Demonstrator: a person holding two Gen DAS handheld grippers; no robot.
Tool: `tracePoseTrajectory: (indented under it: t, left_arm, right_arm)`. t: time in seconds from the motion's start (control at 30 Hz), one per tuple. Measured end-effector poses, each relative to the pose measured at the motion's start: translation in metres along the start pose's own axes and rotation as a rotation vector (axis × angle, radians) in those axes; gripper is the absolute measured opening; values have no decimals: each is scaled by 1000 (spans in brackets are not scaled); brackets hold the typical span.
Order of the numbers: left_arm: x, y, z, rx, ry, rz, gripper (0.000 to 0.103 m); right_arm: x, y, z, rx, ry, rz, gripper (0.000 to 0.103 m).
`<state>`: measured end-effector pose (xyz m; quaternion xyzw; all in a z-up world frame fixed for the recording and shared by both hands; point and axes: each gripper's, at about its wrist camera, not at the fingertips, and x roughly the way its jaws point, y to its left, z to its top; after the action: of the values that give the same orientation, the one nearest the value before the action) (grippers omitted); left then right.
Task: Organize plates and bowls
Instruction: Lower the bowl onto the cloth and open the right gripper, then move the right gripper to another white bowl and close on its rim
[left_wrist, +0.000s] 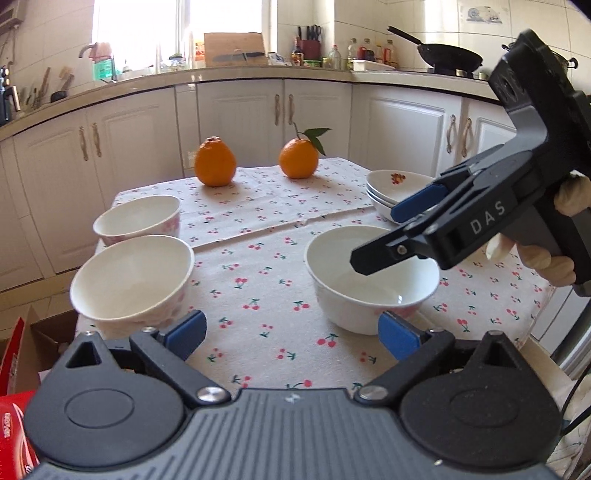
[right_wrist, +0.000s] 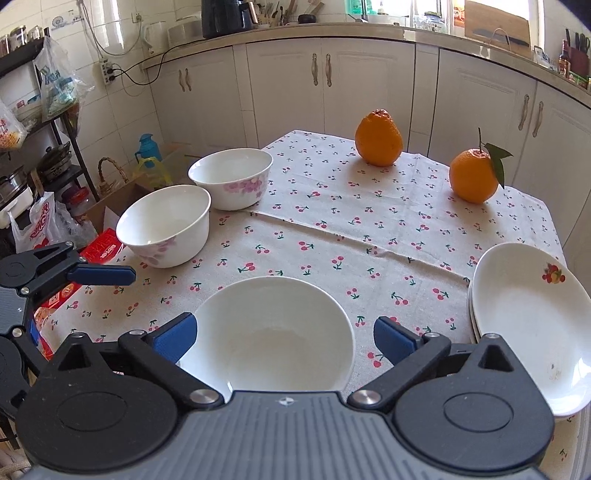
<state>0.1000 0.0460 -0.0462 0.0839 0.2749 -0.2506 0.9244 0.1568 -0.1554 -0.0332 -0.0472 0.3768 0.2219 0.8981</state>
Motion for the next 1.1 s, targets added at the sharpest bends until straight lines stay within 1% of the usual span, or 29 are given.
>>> tracePoseTrajectory:
  t: [0.13, 0.23, 0.5, 0.63, 0.73, 0.87, 1.1]
  left_arm:
    - [-6, 15, -2, -23, -6, 64, 99]
    - [-7, 25, -5, -32, -1, 96, 99]
    - [-11, 57, -8, -79, -13, 167, 99]
    - [-8, 70, -7, -70, -18, 197, 99]
    - [-3, 77, -6, -66, -11, 201, 99]
    - [4, 83, -5, -60, -2, 189, 99]
    - [13, 92, -3, -47, 3, 174, 99]
  right_arm:
    - [0, 10, 8, -25, -16, -5, 103]
    - [2, 18, 14, -44, -22, 9, 103]
    - [14, 41, 35, -131, -13, 26, 103]
    - [25, 50, 48, -160, -7, 50, 103]
    - [33, 56, 57, -169, 2, 68, 103]
    - [50, 63, 69, -178, 25, 37, 103]
    - [73, 71, 87, -177, 42, 112, 103]
